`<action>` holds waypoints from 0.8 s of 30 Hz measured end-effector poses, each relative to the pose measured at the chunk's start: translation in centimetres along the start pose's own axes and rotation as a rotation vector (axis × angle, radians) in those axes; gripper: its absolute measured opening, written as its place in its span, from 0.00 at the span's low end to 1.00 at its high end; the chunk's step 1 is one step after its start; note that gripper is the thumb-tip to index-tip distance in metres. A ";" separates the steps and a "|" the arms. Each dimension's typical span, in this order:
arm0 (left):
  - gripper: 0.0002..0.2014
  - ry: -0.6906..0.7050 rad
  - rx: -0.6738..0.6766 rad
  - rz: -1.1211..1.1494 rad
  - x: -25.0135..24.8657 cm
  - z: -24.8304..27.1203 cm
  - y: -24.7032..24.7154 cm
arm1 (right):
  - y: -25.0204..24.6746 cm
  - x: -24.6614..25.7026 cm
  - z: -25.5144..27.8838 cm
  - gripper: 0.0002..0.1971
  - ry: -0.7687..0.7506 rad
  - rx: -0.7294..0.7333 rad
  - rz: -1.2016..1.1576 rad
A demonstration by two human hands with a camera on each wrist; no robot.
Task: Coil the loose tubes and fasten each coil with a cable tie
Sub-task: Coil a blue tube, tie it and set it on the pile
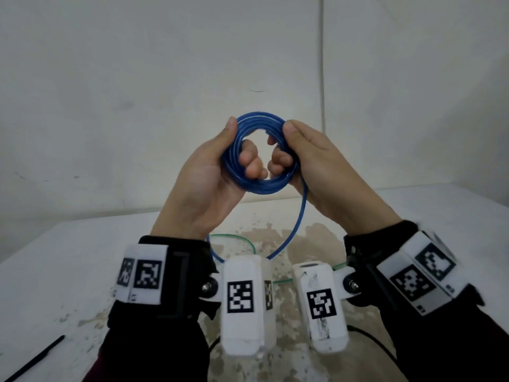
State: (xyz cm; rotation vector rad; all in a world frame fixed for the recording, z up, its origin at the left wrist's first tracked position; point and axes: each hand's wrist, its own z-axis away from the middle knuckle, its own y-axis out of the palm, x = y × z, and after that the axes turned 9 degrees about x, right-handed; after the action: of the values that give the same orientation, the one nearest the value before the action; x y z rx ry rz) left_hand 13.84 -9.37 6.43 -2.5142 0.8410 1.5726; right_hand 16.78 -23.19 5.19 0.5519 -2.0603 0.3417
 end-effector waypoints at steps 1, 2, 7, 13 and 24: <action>0.16 -0.005 -0.003 -0.022 0.0 0.0 0.0 | 0.1 -0.1 0.0 0.16 0.004 -0.004 0.000; 0.15 0.000 -0.014 -0.052 0.1 0.0 -0.1 | 0.1 -0.2 -0.1 0.16 0.006 -0.009 0.001; 0.09 -0.056 0.022 -0.072 0.9 0.0 -0.6 | -1.2 0.1 -0.1 0.17 0.013 -0.059 0.046; 0.19 -0.263 0.134 -0.138 -0.5 0.9 -1.1 | -0.5 0.8 0.4 0.15 -0.044 0.129 0.394; 0.22 -0.057 -0.126 -0.250 0.0 0.2 -0.3 | -0.6 1.1 0.4 0.19 0.092 0.126 0.149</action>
State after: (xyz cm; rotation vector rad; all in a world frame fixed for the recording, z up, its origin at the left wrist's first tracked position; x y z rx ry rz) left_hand 13.78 -9.06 6.25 -2.5230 0.4128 1.6495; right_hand 16.34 -24.16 5.91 0.4499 -2.0052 0.5780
